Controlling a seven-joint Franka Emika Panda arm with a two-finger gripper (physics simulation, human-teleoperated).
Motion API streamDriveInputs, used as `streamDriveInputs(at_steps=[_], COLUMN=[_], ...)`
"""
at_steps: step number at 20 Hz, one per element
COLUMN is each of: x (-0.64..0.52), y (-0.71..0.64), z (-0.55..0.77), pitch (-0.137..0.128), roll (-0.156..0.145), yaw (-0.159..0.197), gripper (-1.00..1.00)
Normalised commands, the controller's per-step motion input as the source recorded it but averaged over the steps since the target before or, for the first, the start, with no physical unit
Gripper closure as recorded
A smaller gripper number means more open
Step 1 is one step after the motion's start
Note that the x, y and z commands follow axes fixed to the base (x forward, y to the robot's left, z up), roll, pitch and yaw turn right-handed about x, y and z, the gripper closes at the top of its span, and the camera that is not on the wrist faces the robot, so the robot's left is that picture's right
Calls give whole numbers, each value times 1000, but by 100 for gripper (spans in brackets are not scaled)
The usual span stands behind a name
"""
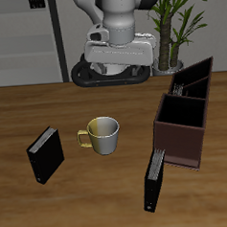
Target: Place the yellow book into the left desk caddy's front compartment and place the white-yellow mug into the left desk caddy's right compartment
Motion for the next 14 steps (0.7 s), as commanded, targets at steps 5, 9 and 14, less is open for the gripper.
streamDriveInputs(at_steps=[5, 9, 14], x=[95, -22, -24], y=[-539, -229, -167], z=[-85, -8, -8], pitch=[-20, -39, -48], roll=[11, 4, -4], yaw=[25, 3, -30], gripper=[-100, -100, -100])
